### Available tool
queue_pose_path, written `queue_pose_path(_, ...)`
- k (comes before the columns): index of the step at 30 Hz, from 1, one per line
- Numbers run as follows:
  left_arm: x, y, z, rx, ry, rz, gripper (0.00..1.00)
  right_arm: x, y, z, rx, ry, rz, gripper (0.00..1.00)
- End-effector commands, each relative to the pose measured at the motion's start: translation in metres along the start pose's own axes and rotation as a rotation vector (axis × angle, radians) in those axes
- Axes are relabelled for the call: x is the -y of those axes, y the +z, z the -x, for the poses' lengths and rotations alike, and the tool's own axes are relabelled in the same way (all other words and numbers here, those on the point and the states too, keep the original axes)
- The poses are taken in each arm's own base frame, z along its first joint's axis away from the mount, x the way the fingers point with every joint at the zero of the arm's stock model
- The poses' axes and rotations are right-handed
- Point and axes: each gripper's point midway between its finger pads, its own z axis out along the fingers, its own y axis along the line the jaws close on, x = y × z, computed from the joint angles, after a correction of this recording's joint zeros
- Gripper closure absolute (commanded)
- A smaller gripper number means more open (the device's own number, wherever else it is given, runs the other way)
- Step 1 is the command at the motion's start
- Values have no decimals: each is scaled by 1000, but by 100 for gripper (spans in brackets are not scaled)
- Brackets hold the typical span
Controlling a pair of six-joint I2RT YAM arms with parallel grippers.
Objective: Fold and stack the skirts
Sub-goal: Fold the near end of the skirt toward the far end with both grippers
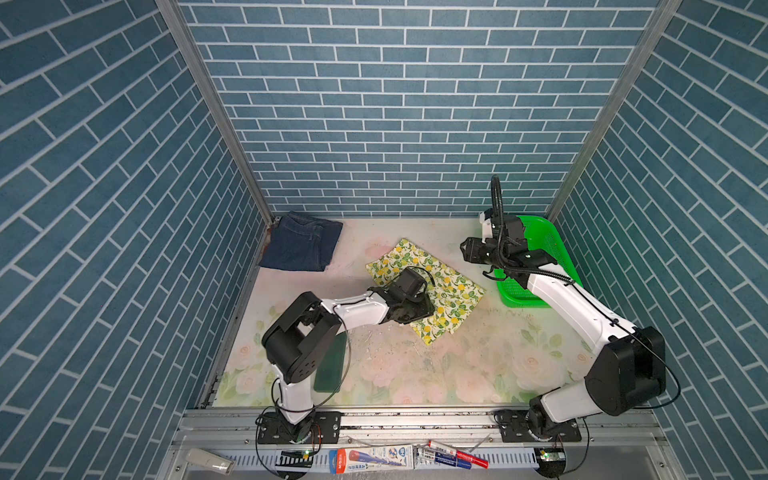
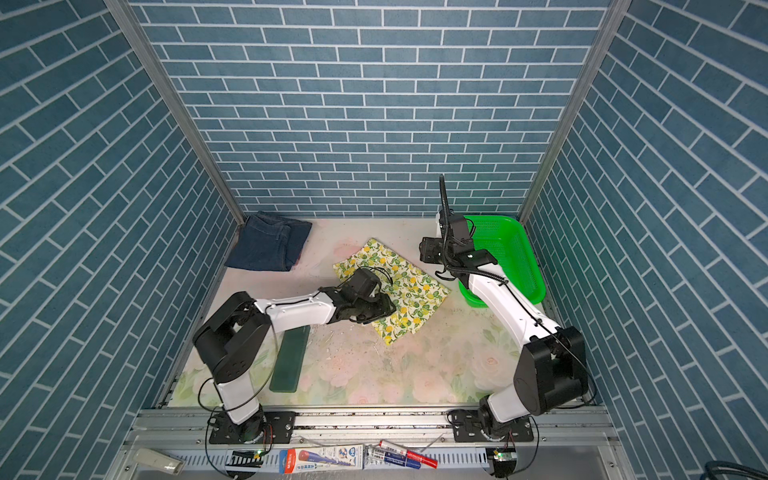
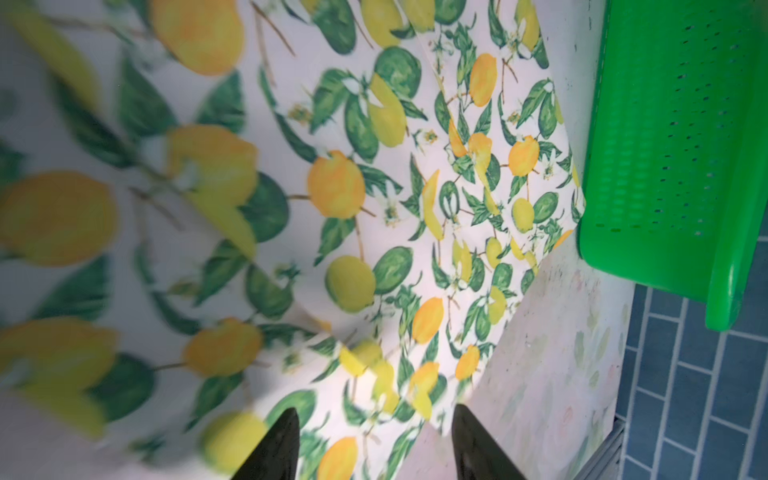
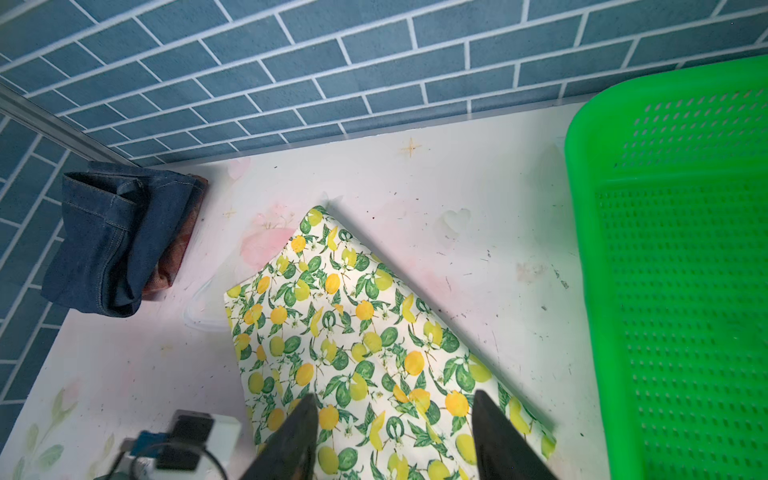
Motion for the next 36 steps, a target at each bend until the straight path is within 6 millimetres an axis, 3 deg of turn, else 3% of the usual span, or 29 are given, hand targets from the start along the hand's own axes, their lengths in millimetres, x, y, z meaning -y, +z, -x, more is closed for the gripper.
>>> queue_pose_path(1,-59,-21,0,-20,16,160,40,9,-6,-24,-52,-27,-31,41)
queue_pose_path(4,-77,-33,21,27,-48,156,40,11,-9,-37,-75,-29,-35,41)
queue_pose_path(11,-78,-49,99,153,-117,109,40,-4,-5,-92,-179,-88,-25,41)
queue_pose_path(16,-91,-41,147,188,-149,136,40,-20,5,-140,-263,-167,-21,41)
queue_pose_path(20,-102,-28,175,206,-165,163,41,-27,8,-164,-294,-179,-3,42)
queue_pose_path(27,-112,-10,198,220,-211,149,45,-28,11,-175,-308,-165,10,42)
queue_pose_path(36,-113,8,207,232,-242,117,51,-20,20,-194,-359,-174,-14,43)
